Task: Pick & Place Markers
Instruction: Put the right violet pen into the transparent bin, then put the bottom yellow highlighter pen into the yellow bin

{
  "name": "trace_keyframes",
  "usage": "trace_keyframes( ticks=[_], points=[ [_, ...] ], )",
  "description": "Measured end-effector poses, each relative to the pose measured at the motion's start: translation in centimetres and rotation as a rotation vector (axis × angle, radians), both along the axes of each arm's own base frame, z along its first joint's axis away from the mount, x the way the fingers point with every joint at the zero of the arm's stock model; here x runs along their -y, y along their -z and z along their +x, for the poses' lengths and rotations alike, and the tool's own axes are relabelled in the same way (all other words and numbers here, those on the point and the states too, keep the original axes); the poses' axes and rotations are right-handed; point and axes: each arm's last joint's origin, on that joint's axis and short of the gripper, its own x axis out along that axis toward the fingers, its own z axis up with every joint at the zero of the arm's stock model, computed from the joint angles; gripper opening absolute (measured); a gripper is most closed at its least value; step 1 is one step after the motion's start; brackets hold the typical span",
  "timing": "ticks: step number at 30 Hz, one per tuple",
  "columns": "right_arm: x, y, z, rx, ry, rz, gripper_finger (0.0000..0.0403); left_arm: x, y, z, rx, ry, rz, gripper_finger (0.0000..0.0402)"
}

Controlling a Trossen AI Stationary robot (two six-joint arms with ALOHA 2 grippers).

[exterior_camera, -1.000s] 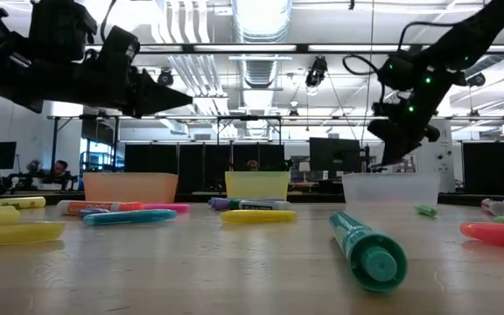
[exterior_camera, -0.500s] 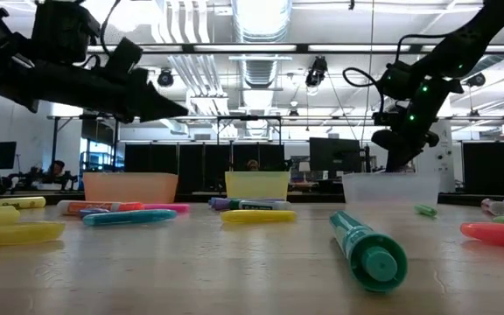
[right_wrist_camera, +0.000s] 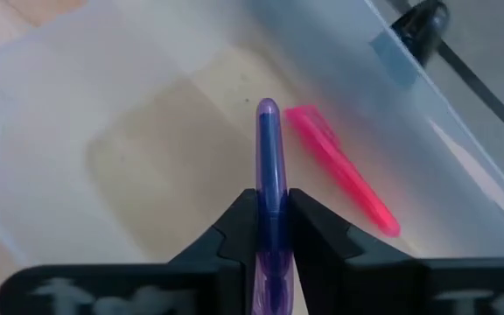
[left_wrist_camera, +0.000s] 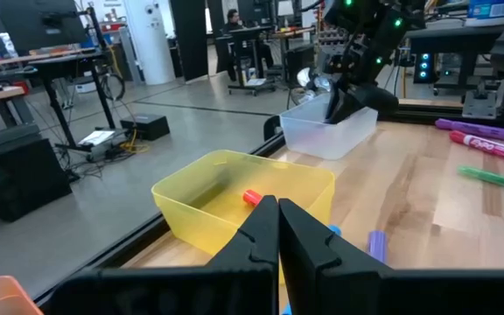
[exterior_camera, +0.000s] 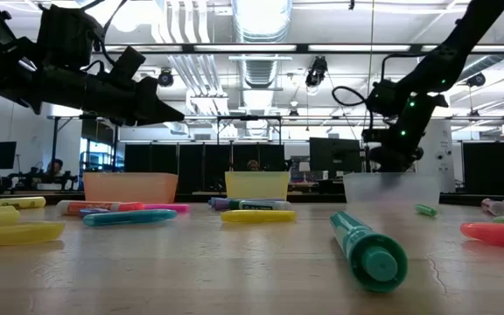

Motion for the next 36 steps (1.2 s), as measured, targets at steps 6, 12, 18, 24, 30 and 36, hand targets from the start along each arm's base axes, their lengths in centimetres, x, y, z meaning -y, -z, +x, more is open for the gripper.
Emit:
trace_keyframes(
  ticks=[6,12,18,24,30,36],
  points=[
    [1.0,-0.6,0.6,-0.038,-0.015,-0.036,0.0099,0.0,0.0,0.0,0.0,0.019,-0.001,0.0004],
    [0.1,-3.7,0.3,0.04,-0.044,-0.088,0.009,0.3,0.0,0.2,-0.003,0.117,-0.002,0.0004],
    [-4.2,-5.1,0.0,0.254,-0.1,-0.16,0.0031,0.5,0.4,0.3,-0.034,0.191,-0.023,0.0004],
    [-8.4,-3.0,-0.1,0.519,-0.192,-0.218,0.0009,0.5,1.1,0.3,-0.112,0.192,-0.058,0.0004],
    [-10.9,-1.0,-0.1,0.684,-0.278,-0.249,0.0008,0.5,1.7,0.9,-0.261,0.193,-0.14,0.0004],
    [-11.7,-0.5,0.0,0.709,-0.31,-0.234,0.0008,0.6,1.2,1.9,-0.493,0.108,-0.261,0.0013]
  ],
)
